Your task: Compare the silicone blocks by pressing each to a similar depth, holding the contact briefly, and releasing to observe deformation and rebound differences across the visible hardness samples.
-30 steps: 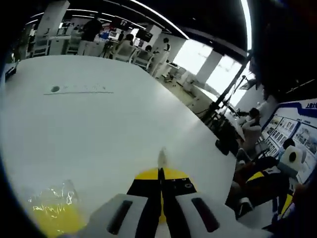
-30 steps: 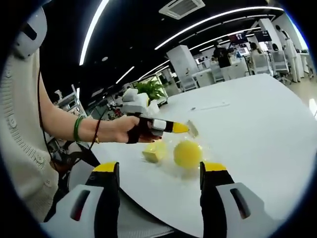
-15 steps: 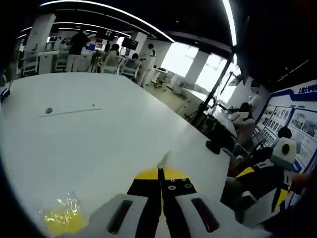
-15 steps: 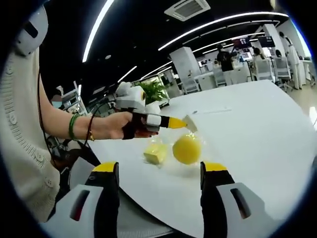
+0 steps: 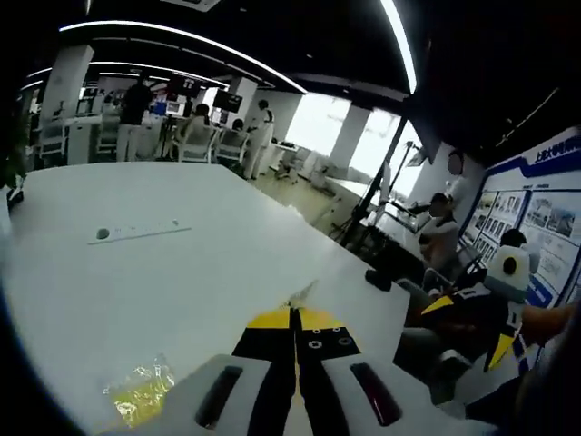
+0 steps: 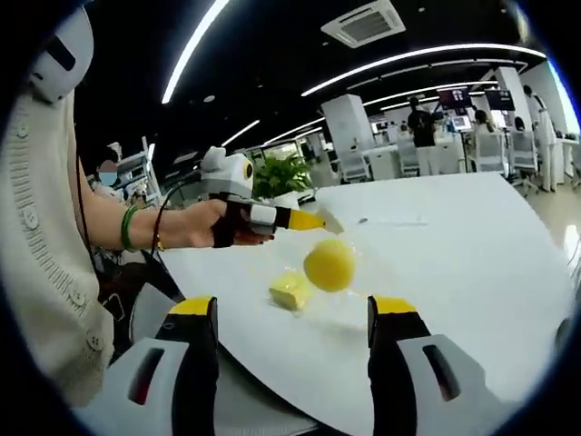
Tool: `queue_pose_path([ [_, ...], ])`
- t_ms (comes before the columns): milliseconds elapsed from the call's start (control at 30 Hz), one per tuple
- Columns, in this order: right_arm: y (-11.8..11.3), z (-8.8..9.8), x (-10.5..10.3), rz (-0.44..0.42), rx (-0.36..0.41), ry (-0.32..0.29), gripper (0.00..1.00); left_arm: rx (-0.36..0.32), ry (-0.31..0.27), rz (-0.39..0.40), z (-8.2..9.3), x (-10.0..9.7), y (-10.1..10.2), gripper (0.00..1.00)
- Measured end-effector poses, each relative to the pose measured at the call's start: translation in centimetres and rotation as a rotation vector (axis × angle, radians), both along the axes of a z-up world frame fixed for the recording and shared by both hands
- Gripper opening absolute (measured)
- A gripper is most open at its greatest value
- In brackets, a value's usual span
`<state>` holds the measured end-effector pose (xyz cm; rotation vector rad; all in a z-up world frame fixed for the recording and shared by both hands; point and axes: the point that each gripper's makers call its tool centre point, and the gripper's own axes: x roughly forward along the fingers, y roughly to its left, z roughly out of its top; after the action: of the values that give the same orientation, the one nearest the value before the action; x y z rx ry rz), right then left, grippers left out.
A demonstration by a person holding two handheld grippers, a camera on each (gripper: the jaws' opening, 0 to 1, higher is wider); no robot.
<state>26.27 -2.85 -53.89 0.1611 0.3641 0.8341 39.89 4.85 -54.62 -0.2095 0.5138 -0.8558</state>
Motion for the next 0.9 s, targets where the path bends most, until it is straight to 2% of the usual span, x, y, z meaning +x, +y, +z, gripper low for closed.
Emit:
queue_pose_path([
  [200,0.9,2.3,0.0,0.028,-0.037,-0.055,0.62,-0.023,-0.06,-0.007,3.1,-1.9,2.3,0.0],
  [333,2.4,3.8,0.1,0.106,-0.107,-0.098,0.62,-0.05,-0.103,-0.008,5.7,-3.4,4.4,0.0],
  [433,3.5,4.7,0.3,0.167,-0.164,-0.122,0.62,-0.126,-0.066,0.014,7.3,-4.3,6.0,0.0],
  [567,5.0,6.2,0.7,0.246,-0.211,-0.167,0.62,-0.138,-0.094,0.021,8.9,-5.2,7.9,0.0],
  [667,6.0,7.0,1.2,0.315,-0.274,-0.191,0.62,-0.13,-0.123,0.015,10.0,-5.7,8.8,0.0],
  [700,6.7,7.8,1.7,0.353,-0.311,-0.219,0.62,-0.132,-0.132,0.013,10.5,-5.8,9.2,0.0],
  [900,9.4,10.1,3.6,0.48,-0.404,-0.274,0.63,-0.143,-0.18,0.018,12.9,-6.1,11.2,0.0],
])
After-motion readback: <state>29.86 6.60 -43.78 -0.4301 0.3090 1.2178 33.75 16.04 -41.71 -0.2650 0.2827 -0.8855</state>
